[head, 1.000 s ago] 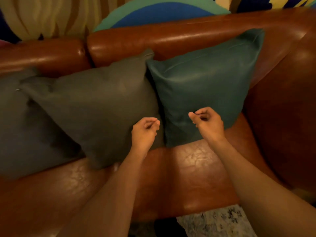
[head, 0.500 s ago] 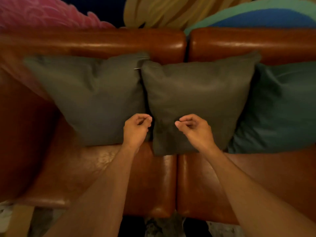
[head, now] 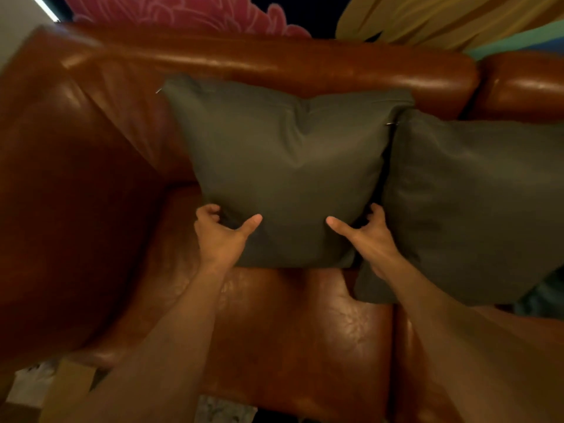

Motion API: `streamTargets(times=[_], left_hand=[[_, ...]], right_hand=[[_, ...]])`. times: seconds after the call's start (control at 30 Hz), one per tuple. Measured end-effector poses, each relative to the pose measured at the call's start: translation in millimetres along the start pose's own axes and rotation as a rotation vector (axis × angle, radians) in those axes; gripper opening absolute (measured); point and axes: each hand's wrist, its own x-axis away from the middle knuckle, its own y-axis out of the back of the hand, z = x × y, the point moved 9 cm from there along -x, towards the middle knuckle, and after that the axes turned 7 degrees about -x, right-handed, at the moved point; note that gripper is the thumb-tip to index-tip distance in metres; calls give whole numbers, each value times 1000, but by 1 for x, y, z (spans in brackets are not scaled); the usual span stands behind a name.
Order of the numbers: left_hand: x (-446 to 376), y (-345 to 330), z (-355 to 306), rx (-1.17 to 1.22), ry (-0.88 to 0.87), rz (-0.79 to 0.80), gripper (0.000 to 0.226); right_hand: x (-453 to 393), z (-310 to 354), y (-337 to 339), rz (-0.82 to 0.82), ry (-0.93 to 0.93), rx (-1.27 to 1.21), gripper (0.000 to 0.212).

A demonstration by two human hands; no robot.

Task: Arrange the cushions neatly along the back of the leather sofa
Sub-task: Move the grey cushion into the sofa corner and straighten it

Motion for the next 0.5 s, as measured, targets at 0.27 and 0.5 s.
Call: streamTargets(times=[0.27,0.5], left_hand=[[-41,-1,-4,14,-135,125,144],[-58,-1,-4,204,-233,189,142]], right_hand=[[-11,-3,-8,8,12,-23,152],[-11,4,-30,52,93,-187,136]])
